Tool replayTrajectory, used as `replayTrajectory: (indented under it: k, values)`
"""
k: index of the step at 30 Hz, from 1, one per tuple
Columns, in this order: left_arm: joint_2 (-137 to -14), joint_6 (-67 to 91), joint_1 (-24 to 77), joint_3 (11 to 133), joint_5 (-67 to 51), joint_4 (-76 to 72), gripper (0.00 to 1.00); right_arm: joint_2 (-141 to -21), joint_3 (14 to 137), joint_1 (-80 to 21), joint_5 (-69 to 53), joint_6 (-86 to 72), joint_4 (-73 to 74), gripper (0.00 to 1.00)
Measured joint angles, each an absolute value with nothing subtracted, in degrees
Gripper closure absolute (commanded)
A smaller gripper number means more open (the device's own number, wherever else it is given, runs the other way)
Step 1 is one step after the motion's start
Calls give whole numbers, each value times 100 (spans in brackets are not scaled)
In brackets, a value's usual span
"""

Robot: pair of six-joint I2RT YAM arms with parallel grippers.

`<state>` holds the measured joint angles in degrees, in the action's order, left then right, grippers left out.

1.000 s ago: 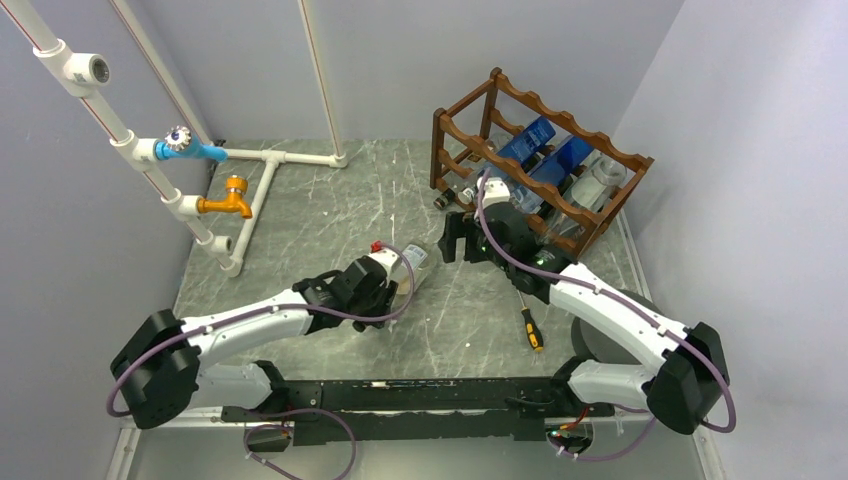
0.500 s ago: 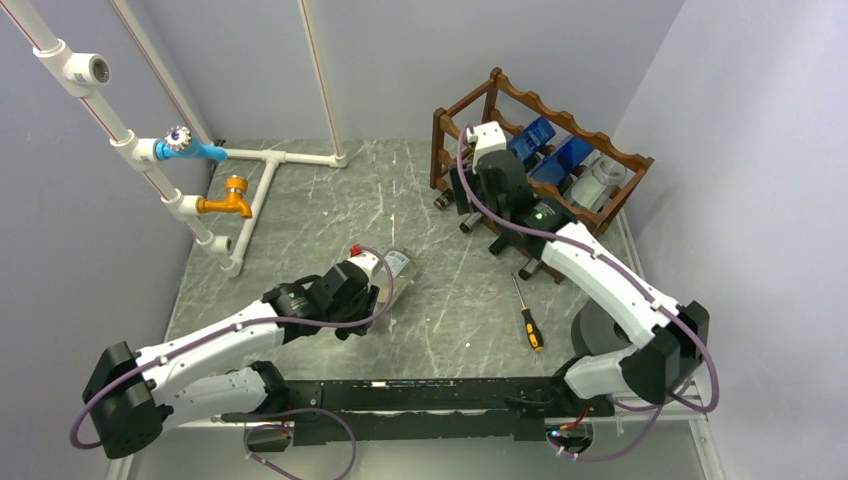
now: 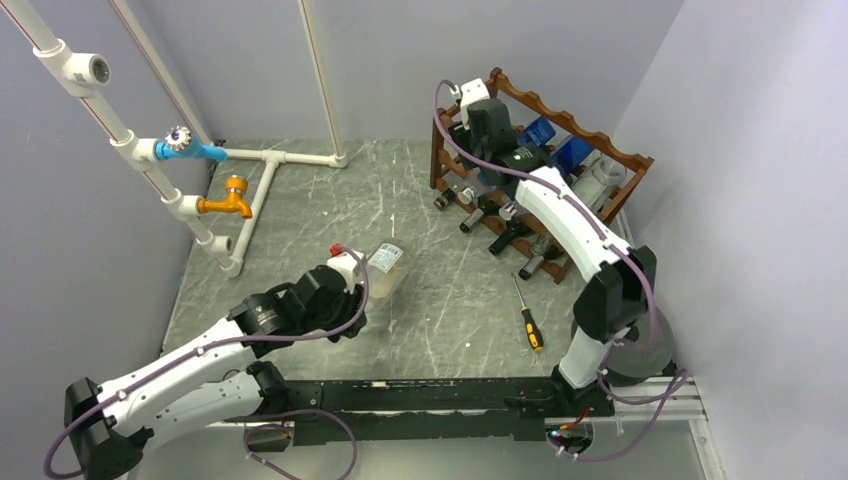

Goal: Put the wine bottle on the wine rack
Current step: Pick up the wine bottle from the center of the board.

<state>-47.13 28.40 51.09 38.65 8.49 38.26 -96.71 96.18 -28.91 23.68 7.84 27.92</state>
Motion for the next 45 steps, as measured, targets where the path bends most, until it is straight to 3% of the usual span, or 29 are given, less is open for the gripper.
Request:
replayTrajectory:
  k: [7,13,17,27,31,45]
  values:
    - [-4209,2834,5107,3854,832,3889,100,-10499,10267,-2729,2110,1280,3039,36]
    - [-3885,2847,5109,3610,694,3892,100,-10833,10608,-2611,1789,1747,3120,53]
    - [-3820,2877,5109,3505,626,4010,100,-10853,10678,-2563,1494,1885,3173,55]
    - [-3835,2880,5109,3505,596,4136,100,-10774,10573,-2421,851,2110,3103,92]
    - [-3988,2921,5109,3507,567,4077,100,-10704,10466,-2394,683,2152,3013,100]
    - [-5148,3103,4993,4401,718,3970,100,-10001,9417,-2283,-375,2338,2331,100]
